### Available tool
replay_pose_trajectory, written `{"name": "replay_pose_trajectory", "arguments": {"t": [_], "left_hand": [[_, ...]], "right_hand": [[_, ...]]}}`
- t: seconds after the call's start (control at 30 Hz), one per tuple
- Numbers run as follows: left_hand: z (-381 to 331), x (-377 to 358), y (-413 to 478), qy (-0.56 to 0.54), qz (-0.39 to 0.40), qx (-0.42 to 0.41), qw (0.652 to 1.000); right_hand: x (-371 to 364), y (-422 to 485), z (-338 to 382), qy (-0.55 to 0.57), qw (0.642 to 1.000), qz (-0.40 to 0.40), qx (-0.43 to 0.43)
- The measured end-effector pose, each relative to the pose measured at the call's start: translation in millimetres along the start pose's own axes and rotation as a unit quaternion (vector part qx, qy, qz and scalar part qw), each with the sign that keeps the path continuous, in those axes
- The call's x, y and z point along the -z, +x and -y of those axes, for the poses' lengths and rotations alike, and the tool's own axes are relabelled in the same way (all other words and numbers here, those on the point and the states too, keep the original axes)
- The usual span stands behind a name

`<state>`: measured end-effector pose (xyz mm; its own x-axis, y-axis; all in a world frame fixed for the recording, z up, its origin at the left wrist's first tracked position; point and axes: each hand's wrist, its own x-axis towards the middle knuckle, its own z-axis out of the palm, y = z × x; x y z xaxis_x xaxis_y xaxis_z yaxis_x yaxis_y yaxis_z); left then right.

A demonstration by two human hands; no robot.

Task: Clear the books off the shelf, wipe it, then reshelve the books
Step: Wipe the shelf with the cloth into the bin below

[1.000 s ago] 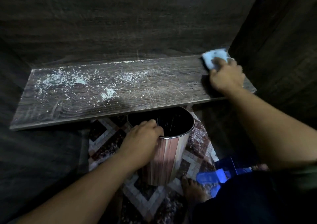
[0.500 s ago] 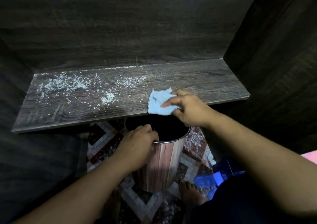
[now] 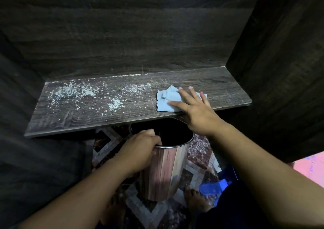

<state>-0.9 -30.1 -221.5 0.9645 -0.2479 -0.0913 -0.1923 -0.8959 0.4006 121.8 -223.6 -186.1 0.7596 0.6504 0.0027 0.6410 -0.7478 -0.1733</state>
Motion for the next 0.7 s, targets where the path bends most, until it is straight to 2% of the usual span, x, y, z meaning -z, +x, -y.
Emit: {"name": "replay_pose_trajectory", "arguments": {"t": [0.2, 0.3, 0.4, 0.57, 0.7], "left_hand": [[-5, 5, 6, -0.029, -0.017, -0.034, 0.999], [-15, 5, 11, -0.037, -0.032, -0.051, 0.997], [-26, 4, 15, -0.054, -0.054, -0.057, 0.995], [-34, 5, 27, -0.037, -0.032, -0.004, 0.999], [-32, 35, 38, 0.077, 0.002, 0.073, 0.994]], "right_hand": [[4, -81, 23, 0.078, 0.997, 0.009, 0.011], [-21, -97, 22, 0.028, 0.999, 0.026, 0.021], [-38, -86, 16, -0.01, 0.999, -0.025, 0.041], [-46, -75, 15, 0.027, 0.997, -0.057, 0.047], [-46, -74, 6, 0.006, 0.99, -0.127, 0.057]]}}
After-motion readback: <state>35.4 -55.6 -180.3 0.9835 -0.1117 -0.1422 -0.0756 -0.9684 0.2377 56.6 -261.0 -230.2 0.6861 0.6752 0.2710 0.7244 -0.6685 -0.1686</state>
